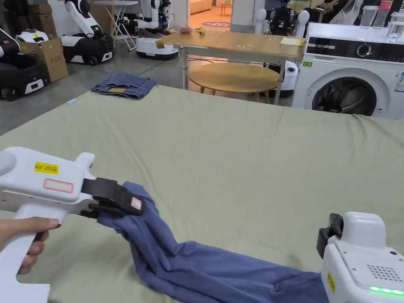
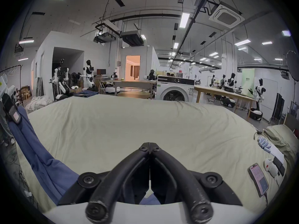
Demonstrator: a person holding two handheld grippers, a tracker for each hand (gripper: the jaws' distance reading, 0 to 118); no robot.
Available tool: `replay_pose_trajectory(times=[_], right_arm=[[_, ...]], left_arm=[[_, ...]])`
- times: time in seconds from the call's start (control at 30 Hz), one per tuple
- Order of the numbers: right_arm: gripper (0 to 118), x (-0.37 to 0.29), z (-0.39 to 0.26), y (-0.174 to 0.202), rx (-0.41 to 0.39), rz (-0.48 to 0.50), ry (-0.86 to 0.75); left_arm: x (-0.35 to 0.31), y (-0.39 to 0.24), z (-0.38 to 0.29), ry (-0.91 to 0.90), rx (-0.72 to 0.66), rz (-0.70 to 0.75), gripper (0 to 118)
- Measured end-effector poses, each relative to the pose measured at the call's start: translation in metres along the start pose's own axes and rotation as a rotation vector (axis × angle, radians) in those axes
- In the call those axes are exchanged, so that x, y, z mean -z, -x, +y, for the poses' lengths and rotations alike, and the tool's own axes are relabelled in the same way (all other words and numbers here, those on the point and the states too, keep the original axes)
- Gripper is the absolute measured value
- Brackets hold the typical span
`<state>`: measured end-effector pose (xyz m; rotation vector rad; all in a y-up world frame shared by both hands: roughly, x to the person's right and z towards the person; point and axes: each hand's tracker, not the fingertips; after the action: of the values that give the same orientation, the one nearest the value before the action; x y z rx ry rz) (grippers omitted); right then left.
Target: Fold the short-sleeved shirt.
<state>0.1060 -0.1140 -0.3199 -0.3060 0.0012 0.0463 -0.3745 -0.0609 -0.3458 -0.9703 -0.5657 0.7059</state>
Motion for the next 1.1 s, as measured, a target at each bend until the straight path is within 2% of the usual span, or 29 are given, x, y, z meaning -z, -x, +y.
replay_pose_trajectory(times=[0.2,0.33,0.43,0.6,0.67,0.73,0.8,0.83,0.93,1.1], right_arm=[[0,-0.001,-0.002,-0.003,0.007,-0.001,0.012],[0,-0.002,-0.004,-0.006,0.008,-0.009,0.021],[0,-0.003,-0.006,-0.009,0.007,-0.016,0.026],[0,-0.003,-0.006,-0.012,0.008,-0.026,0.032],[0,-0.003,-0.005,-0.014,0.013,-0.024,0.036],[0,-0.003,-0.005,-0.014,0.012,-0.025,0.035],[0,-0.004,-0.005,-0.015,0.007,-0.028,0.03],[0,-0.005,-0.005,-0.015,0.005,-0.028,0.03],[0,-0.006,-0.005,-0.016,0.011,-0.024,0.033],[0,-0.008,-0.006,-0.016,0.019,-0.024,0.03]], left_arm=[[0.073,-0.045,-0.019,0.101,0.01,-0.02,9],[0.129,-0.049,-0.027,0.174,0.001,0.02,9],[0.17,-0.049,-0.036,0.213,-0.019,0.058,9],[0.219,-0.048,-0.053,0.288,0.054,0.24,9],[0.227,-0.05,-0.059,0.277,0.058,0.243,9],[0.224,-0.055,-0.06,0.266,0.073,0.258,27],[0.218,-0.06,-0.058,0.274,0.078,0.207,56],[0.213,-0.065,-0.058,0.277,0.077,0.189,60],[0.194,-0.079,-0.055,0.262,0.143,0.185,60],[0.151,-0.083,-0.046,0.181,0.117,0.114,56]])
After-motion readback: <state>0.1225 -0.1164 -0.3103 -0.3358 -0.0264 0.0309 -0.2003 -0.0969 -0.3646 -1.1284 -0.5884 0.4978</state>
